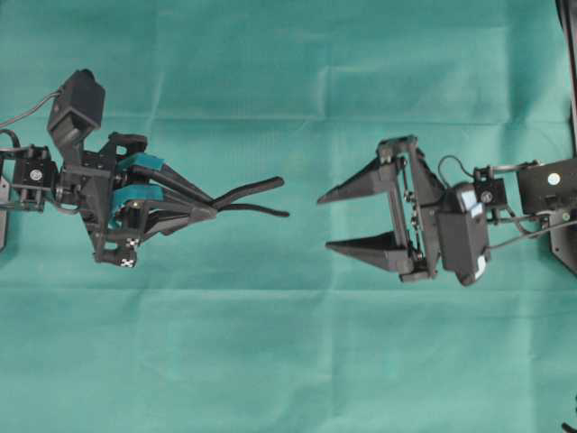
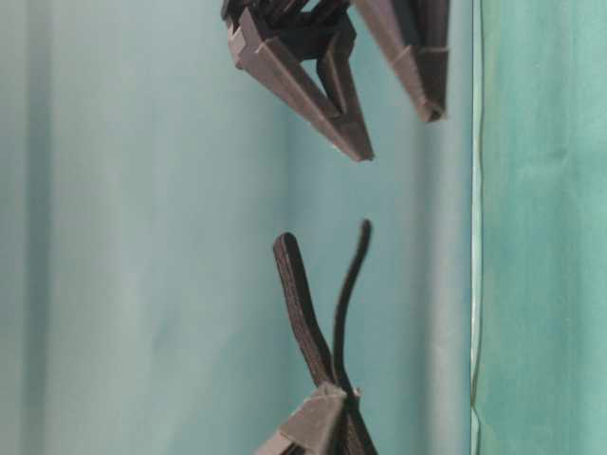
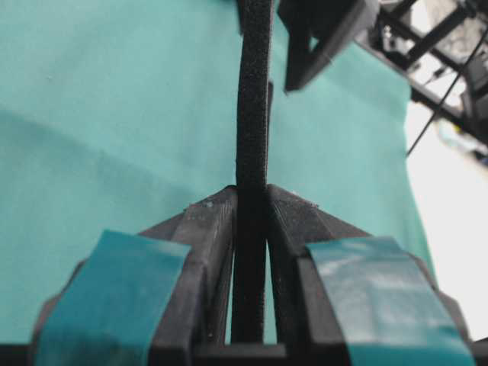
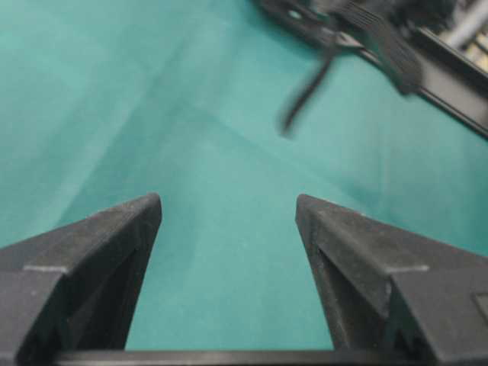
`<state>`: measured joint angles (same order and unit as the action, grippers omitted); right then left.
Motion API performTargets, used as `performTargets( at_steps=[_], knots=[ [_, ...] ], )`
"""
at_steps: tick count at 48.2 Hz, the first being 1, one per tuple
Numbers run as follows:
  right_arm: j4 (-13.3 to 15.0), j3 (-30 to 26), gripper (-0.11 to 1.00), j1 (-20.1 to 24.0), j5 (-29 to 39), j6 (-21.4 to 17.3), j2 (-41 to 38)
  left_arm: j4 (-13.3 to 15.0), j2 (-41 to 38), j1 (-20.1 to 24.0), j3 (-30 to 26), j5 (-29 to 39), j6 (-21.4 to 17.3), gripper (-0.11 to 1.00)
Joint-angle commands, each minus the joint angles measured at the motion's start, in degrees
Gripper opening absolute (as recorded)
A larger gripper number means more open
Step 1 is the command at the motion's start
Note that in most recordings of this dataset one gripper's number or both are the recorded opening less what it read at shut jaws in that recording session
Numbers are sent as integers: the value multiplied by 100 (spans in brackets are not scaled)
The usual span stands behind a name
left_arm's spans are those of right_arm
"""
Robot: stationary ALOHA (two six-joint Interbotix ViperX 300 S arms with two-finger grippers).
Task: Peel off the Velcro with your right arm.
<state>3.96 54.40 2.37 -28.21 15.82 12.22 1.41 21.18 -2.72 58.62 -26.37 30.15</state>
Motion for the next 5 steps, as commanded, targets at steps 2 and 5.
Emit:
performTargets(
  at_steps=[2, 5],
  knots=[
    [-88, -9, 36, -35, -97, -9, 185, -18, 79, -53, -35, -18, -185, 10],
    [-149, 44, 35, -44, -114, -9, 255, -18, 70, -44, -9, 18, -325, 10]
  ],
)
